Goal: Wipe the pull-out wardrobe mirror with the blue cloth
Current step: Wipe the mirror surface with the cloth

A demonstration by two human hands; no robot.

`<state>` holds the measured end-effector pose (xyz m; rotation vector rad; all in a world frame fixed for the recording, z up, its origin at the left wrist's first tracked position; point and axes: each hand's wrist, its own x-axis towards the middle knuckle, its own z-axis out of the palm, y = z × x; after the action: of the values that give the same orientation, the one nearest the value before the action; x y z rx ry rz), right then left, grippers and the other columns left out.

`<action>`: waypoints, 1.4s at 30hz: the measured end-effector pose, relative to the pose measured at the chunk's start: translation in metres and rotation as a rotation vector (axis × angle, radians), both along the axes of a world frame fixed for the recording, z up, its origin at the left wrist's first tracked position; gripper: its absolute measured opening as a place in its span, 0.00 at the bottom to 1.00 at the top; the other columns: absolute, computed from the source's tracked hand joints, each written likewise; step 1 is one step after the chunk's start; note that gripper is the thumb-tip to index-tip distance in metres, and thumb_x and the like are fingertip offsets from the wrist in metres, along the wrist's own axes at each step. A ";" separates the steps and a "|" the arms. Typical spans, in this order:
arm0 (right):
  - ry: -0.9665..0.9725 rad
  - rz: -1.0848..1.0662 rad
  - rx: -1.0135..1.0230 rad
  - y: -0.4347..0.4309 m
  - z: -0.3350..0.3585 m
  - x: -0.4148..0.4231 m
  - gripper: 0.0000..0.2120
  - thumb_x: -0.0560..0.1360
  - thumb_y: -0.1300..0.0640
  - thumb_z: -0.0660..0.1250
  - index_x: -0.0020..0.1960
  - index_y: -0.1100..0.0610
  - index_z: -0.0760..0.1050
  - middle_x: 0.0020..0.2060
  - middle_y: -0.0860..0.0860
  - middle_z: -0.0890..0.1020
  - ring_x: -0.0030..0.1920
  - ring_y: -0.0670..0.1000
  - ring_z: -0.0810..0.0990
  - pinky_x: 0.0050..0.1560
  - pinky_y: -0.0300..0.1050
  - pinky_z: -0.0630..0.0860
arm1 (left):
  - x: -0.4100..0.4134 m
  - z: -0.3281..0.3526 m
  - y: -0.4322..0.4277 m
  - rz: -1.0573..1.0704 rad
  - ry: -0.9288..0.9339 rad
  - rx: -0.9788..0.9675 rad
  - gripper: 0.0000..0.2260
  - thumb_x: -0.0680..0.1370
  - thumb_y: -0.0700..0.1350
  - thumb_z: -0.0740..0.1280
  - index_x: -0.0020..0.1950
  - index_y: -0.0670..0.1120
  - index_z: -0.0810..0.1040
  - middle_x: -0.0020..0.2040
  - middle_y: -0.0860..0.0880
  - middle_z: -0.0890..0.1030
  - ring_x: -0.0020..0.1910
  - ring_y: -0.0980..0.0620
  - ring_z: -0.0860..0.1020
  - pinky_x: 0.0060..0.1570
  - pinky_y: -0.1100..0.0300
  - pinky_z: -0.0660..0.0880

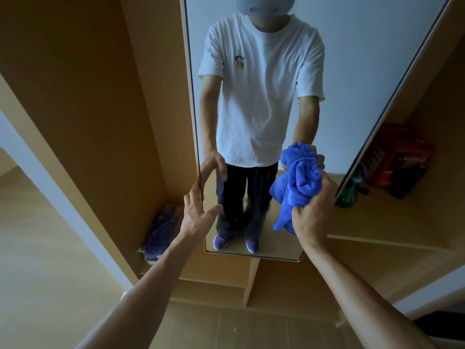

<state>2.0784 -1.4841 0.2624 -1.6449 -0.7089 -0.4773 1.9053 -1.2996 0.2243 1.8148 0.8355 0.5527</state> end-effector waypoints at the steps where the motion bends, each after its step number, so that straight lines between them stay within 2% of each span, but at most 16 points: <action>1: 0.008 0.017 -0.027 0.007 0.002 -0.006 0.13 0.73 0.71 0.67 0.42 0.54 0.69 0.34 0.47 0.76 0.35 0.48 0.77 0.34 0.48 0.73 | -0.001 0.000 0.000 -0.007 -0.007 0.000 0.40 0.72 0.54 0.69 0.80 0.59 0.52 0.74 0.50 0.61 0.72 0.48 0.63 0.63 0.51 0.67; 3: 0.015 0.088 -0.066 0.023 0.005 -0.021 0.10 0.72 0.71 0.67 0.42 0.57 0.71 0.35 0.53 0.77 0.36 0.49 0.75 0.35 0.47 0.72 | -0.003 -0.001 0.002 -0.019 -0.015 0.005 0.38 0.76 0.50 0.70 0.80 0.57 0.53 0.73 0.50 0.61 0.72 0.49 0.63 0.64 0.52 0.66; 4: 0.006 0.112 -0.102 0.031 0.003 -0.029 0.04 0.73 0.67 0.68 0.45 0.62 0.73 0.38 0.58 0.79 0.39 0.50 0.75 0.37 0.49 0.74 | -0.004 0.000 0.004 -0.028 -0.017 0.008 0.38 0.77 0.47 0.71 0.81 0.56 0.53 0.73 0.50 0.62 0.72 0.49 0.63 0.66 0.51 0.67; 5: 0.009 0.119 -0.136 0.039 0.002 -0.038 0.08 0.74 0.62 0.68 0.49 0.67 0.74 0.44 0.60 0.80 0.43 0.50 0.74 0.42 0.53 0.76 | -0.005 0.000 0.005 -0.039 -0.014 0.013 0.38 0.77 0.46 0.71 0.81 0.55 0.53 0.73 0.50 0.62 0.73 0.49 0.63 0.68 0.49 0.67; 7: 0.012 0.118 -0.199 0.053 -0.001 -0.055 0.18 0.74 0.58 0.66 0.57 0.71 0.74 0.52 0.60 0.78 0.51 0.50 0.71 0.51 0.57 0.77 | -0.006 0.001 0.007 -0.055 0.008 0.021 0.38 0.77 0.45 0.71 0.81 0.54 0.53 0.73 0.49 0.63 0.73 0.49 0.63 0.71 0.47 0.66; 9: -0.016 0.087 -0.231 0.065 0.000 -0.072 0.20 0.73 0.64 0.68 0.63 0.69 0.72 0.58 0.60 0.75 0.56 0.52 0.74 0.57 0.55 0.78 | -0.006 0.002 0.010 -0.071 0.024 0.022 0.39 0.76 0.43 0.71 0.81 0.53 0.53 0.73 0.48 0.63 0.72 0.48 0.63 0.70 0.49 0.66; 11: -0.084 0.059 -0.251 0.076 -0.002 -0.082 0.22 0.74 0.68 0.68 0.67 0.69 0.71 0.59 0.63 0.74 0.60 0.58 0.77 0.61 0.56 0.77 | -0.007 0.001 0.013 -0.091 0.021 0.005 0.39 0.76 0.42 0.71 0.81 0.53 0.53 0.73 0.47 0.63 0.72 0.48 0.64 0.66 0.53 0.66; 13: -0.112 0.051 -0.263 0.087 -0.003 -0.088 0.23 0.73 0.70 0.68 0.68 0.69 0.71 0.60 0.63 0.74 0.61 0.60 0.76 0.61 0.56 0.76 | -0.007 0.000 0.015 -0.101 0.010 -0.027 0.39 0.76 0.41 0.70 0.82 0.53 0.52 0.73 0.47 0.63 0.72 0.48 0.64 0.63 0.55 0.64; 16: -0.124 0.027 -0.271 0.099 -0.007 -0.097 0.23 0.75 0.67 0.69 0.68 0.67 0.71 0.61 0.62 0.74 0.62 0.59 0.76 0.61 0.55 0.77 | -0.007 -0.003 0.018 -0.103 -0.012 -0.070 0.36 0.79 0.43 0.66 0.82 0.56 0.52 0.75 0.49 0.62 0.73 0.50 0.64 0.63 0.56 0.64; 22: -0.124 0.121 -0.289 0.113 -0.010 -0.104 0.25 0.75 0.62 0.73 0.69 0.64 0.70 0.61 0.59 0.74 0.62 0.56 0.76 0.62 0.53 0.77 | -0.008 -0.005 0.020 -0.134 -0.120 -0.119 0.24 0.85 0.49 0.56 0.80 0.61 0.56 0.74 0.54 0.64 0.71 0.57 0.63 0.71 0.53 0.63; 27: -0.193 0.236 -0.424 0.115 -0.009 -0.106 0.28 0.74 0.60 0.74 0.71 0.56 0.69 0.61 0.51 0.75 0.62 0.51 0.76 0.58 0.50 0.79 | -0.015 -0.005 0.024 -0.166 -0.169 -0.158 0.16 0.87 0.50 0.49 0.74 0.61 0.63 0.69 0.56 0.66 0.68 0.61 0.62 0.67 0.60 0.60; 30: -0.320 0.137 -0.476 0.103 -0.003 -0.096 0.29 0.72 0.60 0.74 0.71 0.55 0.69 0.60 0.50 0.75 0.60 0.51 0.75 0.54 0.45 0.79 | -0.019 -0.004 0.032 -0.203 -0.123 -0.122 0.19 0.87 0.54 0.47 0.78 0.58 0.61 0.74 0.57 0.65 0.71 0.63 0.60 0.72 0.60 0.57; 33: -0.428 0.029 -0.520 0.085 0.009 -0.078 0.27 0.73 0.58 0.69 0.72 0.55 0.69 0.59 0.52 0.75 0.58 0.54 0.75 0.56 0.47 0.76 | -0.022 -0.009 0.036 -0.227 -0.115 -0.132 0.23 0.86 0.59 0.46 0.81 0.57 0.56 0.80 0.54 0.62 0.78 0.55 0.59 0.78 0.51 0.56; 37: -0.587 -0.030 -0.633 0.075 0.017 -0.065 0.28 0.72 0.62 0.72 0.71 0.58 0.71 0.59 0.56 0.76 0.55 0.57 0.75 0.56 0.52 0.75 | -0.022 -0.017 0.037 -0.247 -0.176 -0.124 0.25 0.85 0.60 0.43 0.82 0.56 0.55 0.80 0.54 0.61 0.79 0.53 0.61 0.79 0.46 0.57; 39: -0.644 -0.014 -0.670 0.078 0.013 -0.067 0.27 0.72 0.62 0.70 0.71 0.59 0.72 0.59 0.58 0.77 0.53 0.58 0.76 0.56 0.52 0.73 | -0.022 -0.021 0.039 -0.267 -0.208 -0.110 0.29 0.83 0.62 0.42 0.82 0.53 0.55 0.80 0.52 0.63 0.79 0.53 0.62 0.78 0.45 0.58; 42: -0.677 -0.026 -0.710 0.085 0.004 -0.071 0.25 0.74 0.60 0.64 0.71 0.60 0.71 0.61 0.60 0.77 0.55 0.59 0.76 0.59 0.55 0.74 | -0.019 -0.026 0.040 -0.245 -0.180 -0.122 0.32 0.80 0.67 0.42 0.82 0.56 0.55 0.80 0.52 0.63 0.78 0.53 0.62 0.78 0.44 0.58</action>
<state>2.0070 -1.3989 0.2664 -2.1620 -1.4828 -0.8890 1.8860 -1.2592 0.1981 1.6970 0.5054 0.4876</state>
